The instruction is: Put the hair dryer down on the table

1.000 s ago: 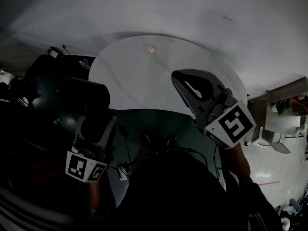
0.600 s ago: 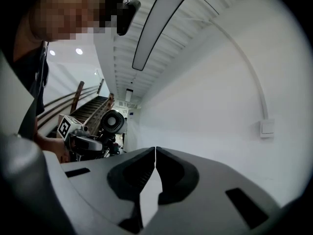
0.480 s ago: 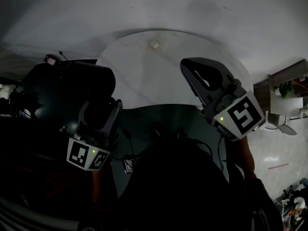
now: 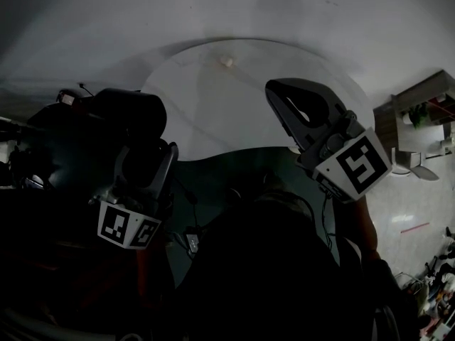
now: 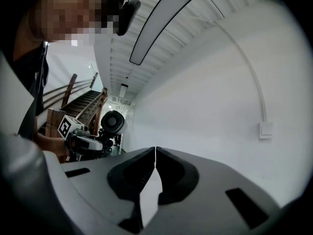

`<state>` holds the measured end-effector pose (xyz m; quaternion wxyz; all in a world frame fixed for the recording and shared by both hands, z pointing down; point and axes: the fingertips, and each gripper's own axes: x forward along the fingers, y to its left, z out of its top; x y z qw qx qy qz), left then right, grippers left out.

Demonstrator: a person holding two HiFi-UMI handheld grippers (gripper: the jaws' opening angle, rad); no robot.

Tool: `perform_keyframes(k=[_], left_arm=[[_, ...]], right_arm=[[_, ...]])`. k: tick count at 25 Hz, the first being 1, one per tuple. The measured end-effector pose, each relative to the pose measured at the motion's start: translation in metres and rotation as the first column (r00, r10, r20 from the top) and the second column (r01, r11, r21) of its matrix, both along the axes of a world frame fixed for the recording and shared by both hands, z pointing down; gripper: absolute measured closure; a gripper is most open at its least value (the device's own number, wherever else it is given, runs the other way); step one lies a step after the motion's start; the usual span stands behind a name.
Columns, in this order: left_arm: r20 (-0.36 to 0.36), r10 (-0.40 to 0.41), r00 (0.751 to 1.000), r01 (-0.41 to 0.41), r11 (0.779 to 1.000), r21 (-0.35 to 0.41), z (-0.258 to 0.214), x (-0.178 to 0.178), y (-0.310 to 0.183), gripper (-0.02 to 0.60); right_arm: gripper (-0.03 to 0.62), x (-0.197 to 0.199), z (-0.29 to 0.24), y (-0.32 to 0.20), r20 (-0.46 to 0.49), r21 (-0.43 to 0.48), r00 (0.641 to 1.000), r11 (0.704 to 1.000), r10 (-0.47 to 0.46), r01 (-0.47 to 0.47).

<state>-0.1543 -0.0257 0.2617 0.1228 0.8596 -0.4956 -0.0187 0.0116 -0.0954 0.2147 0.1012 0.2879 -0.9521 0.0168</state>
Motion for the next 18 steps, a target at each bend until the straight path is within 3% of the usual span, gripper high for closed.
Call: perform_keyframes(k=[8, 18], left_arm=[[0.019, -0.044, 0.999, 0.044, 0.999, 0.004, 0.003, 0.001, 0.010, 0.344], [0.035, -0.167, 0.985, 0.167, 0.986, 0.015, -0.007, -0.005, 0.029, 0.344]], right_arm=[[0.585, -0.002, 0.000, 0.001, 0.010, 0.016, 0.999, 0.999, -0.043, 0.042], [0.585, -0.014, -0.006, 0.005, 0.045, 0.025, 0.987, 0.988, -0.156, 0.155]])
